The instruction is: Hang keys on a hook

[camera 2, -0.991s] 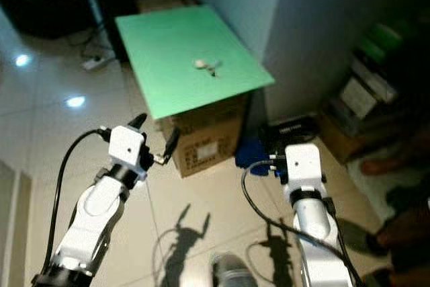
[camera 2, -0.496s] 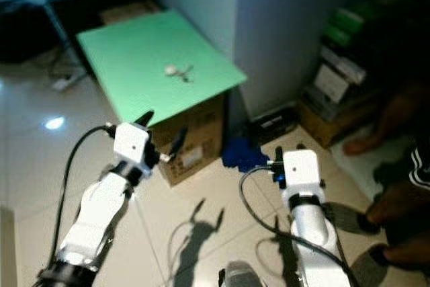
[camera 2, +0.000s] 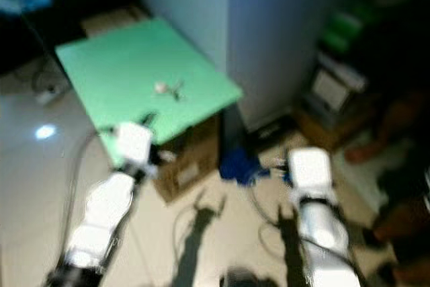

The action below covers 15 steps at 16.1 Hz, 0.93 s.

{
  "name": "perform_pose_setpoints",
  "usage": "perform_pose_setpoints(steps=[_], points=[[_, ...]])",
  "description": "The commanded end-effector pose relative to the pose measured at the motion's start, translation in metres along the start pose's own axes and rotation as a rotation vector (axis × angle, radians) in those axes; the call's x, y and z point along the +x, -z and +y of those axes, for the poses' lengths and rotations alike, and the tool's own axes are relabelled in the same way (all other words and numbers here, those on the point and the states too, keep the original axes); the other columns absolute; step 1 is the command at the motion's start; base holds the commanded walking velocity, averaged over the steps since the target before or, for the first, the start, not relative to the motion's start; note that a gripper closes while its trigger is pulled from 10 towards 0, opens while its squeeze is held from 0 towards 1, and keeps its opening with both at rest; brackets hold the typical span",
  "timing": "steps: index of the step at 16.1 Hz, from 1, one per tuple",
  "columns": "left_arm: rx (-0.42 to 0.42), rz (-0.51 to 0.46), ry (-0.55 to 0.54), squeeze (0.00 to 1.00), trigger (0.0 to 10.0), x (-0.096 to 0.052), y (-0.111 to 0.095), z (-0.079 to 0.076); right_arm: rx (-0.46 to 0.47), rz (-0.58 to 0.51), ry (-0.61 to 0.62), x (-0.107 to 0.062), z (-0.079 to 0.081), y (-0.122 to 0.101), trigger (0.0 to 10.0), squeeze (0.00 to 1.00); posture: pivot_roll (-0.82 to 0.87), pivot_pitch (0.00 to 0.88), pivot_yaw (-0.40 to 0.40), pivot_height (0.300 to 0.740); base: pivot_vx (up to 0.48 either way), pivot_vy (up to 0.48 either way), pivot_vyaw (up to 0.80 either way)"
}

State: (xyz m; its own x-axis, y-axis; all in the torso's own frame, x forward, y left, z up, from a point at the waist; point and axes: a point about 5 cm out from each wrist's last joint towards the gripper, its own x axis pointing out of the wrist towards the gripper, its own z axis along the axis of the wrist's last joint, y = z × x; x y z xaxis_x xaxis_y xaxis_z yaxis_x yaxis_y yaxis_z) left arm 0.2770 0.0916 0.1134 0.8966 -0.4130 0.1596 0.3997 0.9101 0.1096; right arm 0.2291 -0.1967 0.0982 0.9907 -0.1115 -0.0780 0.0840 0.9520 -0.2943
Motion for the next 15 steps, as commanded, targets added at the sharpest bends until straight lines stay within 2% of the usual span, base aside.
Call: perform_pose_setpoints(steps=[1, 6, 15], points=[[0.031, 0.016, -0.043, 0.00, 10.0, -0.0071, 0.0022, 0.0150, 0.013, -0.039, -0.032, 0.0014, 0.0098, -0.0089, 10.0, 0.00, -0.22, 0.105, 0.049, 0.740, 0.394, 0.000, 0.00], [0.043, 0.018, -0.052, 0.00, 10.0, -0.0050, 0.0027, 0.0174, -0.036, -0.029, -0.057, 0.0012, 0.0124, -0.0064, 10.0, 0.00, -0.22, 0.106, 0.060, 0.740, 0.398, 0.000, 0.00], [0.041, 0.030, -0.038, 0.00, 10.0, -0.0033, 0.0055, 0.0166, -0.065, -0.030, -0.061, 0.0001, 0.0136, -0.0059, 10.0, 0.00, -0.22, 0.114, 0.069, 0.740, 0.396, 0.000, 0.80]])
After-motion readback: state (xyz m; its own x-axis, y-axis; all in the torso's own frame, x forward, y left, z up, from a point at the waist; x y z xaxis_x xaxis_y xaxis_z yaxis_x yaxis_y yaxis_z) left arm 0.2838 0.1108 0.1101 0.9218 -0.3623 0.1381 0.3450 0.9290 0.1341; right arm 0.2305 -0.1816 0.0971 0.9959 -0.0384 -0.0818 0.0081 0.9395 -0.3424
